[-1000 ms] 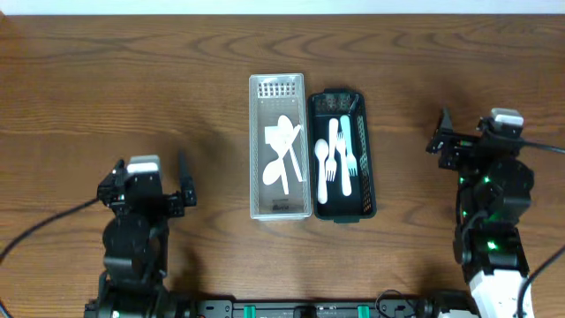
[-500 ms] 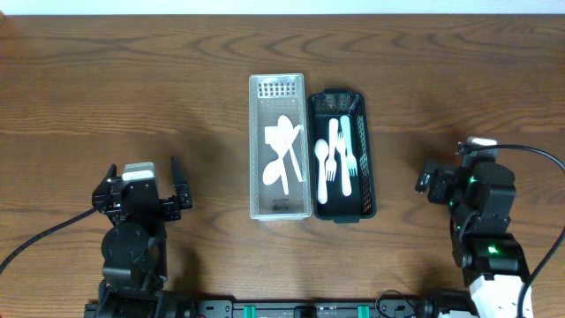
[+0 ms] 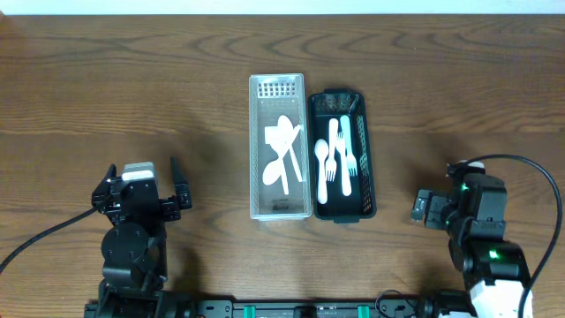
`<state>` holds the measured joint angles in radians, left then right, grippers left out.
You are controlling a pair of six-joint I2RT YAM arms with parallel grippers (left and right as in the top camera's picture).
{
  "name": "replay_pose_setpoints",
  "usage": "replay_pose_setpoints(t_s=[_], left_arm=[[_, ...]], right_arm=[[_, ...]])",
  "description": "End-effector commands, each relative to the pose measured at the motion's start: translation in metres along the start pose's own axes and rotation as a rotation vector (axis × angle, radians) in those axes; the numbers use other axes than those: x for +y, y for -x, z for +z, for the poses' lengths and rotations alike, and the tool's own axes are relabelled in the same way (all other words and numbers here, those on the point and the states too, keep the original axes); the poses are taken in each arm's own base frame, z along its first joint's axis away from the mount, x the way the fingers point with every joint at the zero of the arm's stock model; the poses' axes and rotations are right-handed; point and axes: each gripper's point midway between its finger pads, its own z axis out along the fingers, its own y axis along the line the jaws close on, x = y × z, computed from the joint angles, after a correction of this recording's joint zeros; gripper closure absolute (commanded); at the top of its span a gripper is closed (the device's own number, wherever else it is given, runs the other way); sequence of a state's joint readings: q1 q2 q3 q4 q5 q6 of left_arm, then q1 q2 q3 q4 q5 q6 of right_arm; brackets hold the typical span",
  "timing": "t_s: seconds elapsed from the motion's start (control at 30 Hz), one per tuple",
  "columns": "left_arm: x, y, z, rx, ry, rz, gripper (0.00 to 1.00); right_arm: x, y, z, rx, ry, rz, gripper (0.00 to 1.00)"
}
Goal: Pack container
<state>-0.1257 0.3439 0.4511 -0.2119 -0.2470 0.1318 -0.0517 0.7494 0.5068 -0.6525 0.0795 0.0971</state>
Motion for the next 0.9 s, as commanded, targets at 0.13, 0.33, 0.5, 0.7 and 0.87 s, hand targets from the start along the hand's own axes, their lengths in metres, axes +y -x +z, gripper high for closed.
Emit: replay_pose_setpoints(t_s=[0.13, 0.33, 0.5, 0.7, 0.87], left_arm=[[0.002, 0.001, -0.001, -0.007, 0.014, 0.005, 0.02], [0.002, 0.001, -0.001, -0.007, 0.014, 0.005, 0.02], [0.002, 0.001, -0.001, -0.007, 0.014, 0.004, 0.02], [0.002, 0.001, -0.001, -0.007, 0.014, 0.004, 0.02], [0.002, 0.001, -0.001, -0.007, 0.014, 0.005, 0.02]], right_arm=[[0.010, 0.016, -0.040, -0.196, 0.038, -0.072, 0.01], [0.005, -0.005, -0.071, -0.268, 0.035, -0.133, 0.02], [0.007, 0.004, -0.095, -0.429, 0.076, -0.112, 0.01], [0.015, 0.041, -0.091, -0.681, 0.094, -0.093, 0.01], [0.024, 0.061, -0.074, -0.851, 0.123, -0.065, 0.01]])
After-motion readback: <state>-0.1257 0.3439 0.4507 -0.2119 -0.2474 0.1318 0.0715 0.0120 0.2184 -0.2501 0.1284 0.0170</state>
